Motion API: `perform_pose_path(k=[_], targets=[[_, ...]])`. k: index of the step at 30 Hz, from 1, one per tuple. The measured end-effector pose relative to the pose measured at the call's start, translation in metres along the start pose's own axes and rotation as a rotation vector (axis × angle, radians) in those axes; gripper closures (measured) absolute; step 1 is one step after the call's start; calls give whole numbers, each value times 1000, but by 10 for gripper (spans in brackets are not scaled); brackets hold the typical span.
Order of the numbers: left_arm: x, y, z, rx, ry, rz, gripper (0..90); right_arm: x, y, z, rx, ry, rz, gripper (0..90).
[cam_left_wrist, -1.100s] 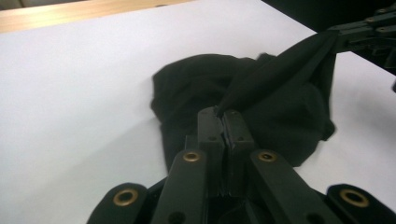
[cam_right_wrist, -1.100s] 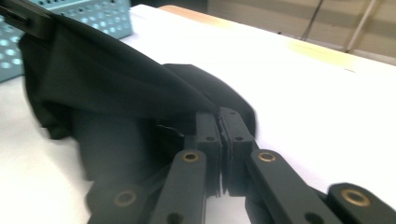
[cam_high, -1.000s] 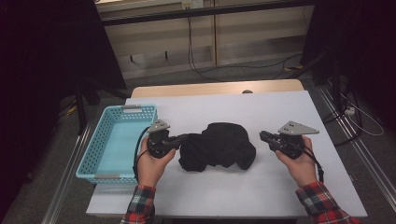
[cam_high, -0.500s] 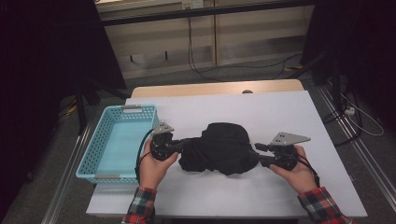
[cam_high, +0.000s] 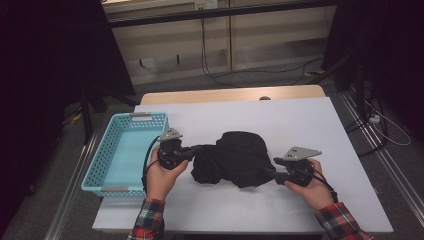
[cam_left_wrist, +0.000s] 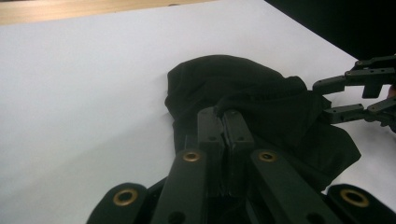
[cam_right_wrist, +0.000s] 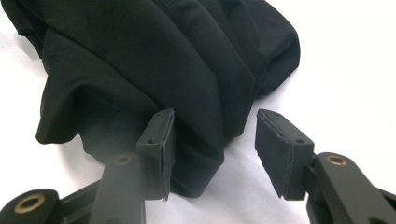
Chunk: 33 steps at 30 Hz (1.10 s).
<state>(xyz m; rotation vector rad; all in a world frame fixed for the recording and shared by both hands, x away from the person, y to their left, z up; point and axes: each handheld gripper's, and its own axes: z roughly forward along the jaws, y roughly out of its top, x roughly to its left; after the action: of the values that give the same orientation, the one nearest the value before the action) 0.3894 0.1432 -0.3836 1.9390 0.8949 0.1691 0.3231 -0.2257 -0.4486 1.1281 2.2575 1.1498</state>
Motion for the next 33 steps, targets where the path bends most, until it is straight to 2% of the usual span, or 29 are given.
perform_pose_path(k=[4, 6, 8, 9, 16, 21, 23, 24, 26, 28, 30, 33], targets=[[1, 1, -3, -6, 11, 3, 879, -4, -1, 3, -1, -3, 25, 492], [3, 1, -4, -6, 16, -1, 879, -4, 0, 4, -2, 7, 17, 553], [4, 1, -4, -5, 19, 1, 879, -3, 0, 5, 0, 6, 15, 572], [5, 1, -4, -6, 19, -5, 879, -4, 1, 6, 3, 15, 16, 651], [11, 2, -7, -21, 30, -17, 879, -7, -2, 14, 47, 45, 57, 715], [13, 0, -5, -11, 34, -23, 879, -6, -3, 16, 67, 51, 51, 730], [13, -1, -4, -8, 30, -26, 879, -6, -3, 15, 66, 50, 45, 833], [13, -1, -3, -4, 30, -23, 879, -6, -3, 15, 67, 69, 45, 841], [12, -1, -2, -5, 29, -25, 879, -6, -2, 14, 69, 58, 28, 857], [12, -1, -2, -6, 31, -23, 879, -7, -2, 12, 57, 53, 28, 859], [12, 0, -1, -8, 31, -22, 879, -15, 3, -2, 0, 49, 65, 863], [11, 0, 4, -10, 30, -10, 879, -29, 10, -20, -82, 19, 104, 866]])
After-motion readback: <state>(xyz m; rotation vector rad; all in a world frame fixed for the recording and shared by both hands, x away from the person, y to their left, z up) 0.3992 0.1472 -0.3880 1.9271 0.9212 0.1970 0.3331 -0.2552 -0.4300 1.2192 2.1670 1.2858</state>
